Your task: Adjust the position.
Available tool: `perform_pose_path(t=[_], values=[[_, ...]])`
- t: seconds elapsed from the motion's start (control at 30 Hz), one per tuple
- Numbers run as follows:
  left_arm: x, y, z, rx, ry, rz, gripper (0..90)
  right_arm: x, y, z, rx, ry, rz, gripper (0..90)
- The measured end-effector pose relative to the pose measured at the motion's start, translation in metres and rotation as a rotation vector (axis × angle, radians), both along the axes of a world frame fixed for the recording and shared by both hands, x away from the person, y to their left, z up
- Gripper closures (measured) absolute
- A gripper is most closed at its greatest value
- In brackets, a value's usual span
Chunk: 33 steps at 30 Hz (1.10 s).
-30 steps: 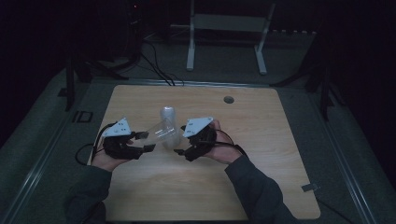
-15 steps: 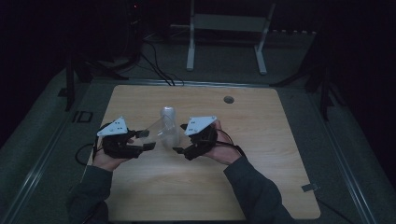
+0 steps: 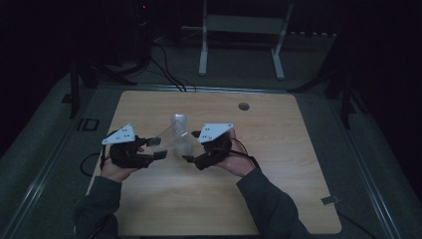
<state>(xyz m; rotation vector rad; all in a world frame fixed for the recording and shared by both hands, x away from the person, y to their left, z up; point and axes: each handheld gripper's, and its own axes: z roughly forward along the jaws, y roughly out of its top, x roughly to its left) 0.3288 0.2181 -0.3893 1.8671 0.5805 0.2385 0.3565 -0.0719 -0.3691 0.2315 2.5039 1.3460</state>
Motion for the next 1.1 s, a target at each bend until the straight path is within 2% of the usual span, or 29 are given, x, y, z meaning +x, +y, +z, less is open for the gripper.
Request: perform_pose_path(t=[0.33, 0.77, 1.1], values=[[-0.0009, 0.0028, 0.0000, -0.068, 0.001, -0.030, 42.1, 0.0003, 0.0015, 0.0007, 0.037, 0.013, 0.004, 19.2], [-0.0018, 0.0022, 0.0023, -0.131, -0.005, -0.077, 42.1, 0.0025, -0.0037, 0.0025, 0.124, 0.079, 0.020, 19.3], [-0.0003, -0.0013, 0.0013, -0.155, -0.003, -0.100, 42.2, 0.0018, -0.0039, 0.0062, 0.171, 0.100, 0.043, 19.2]])
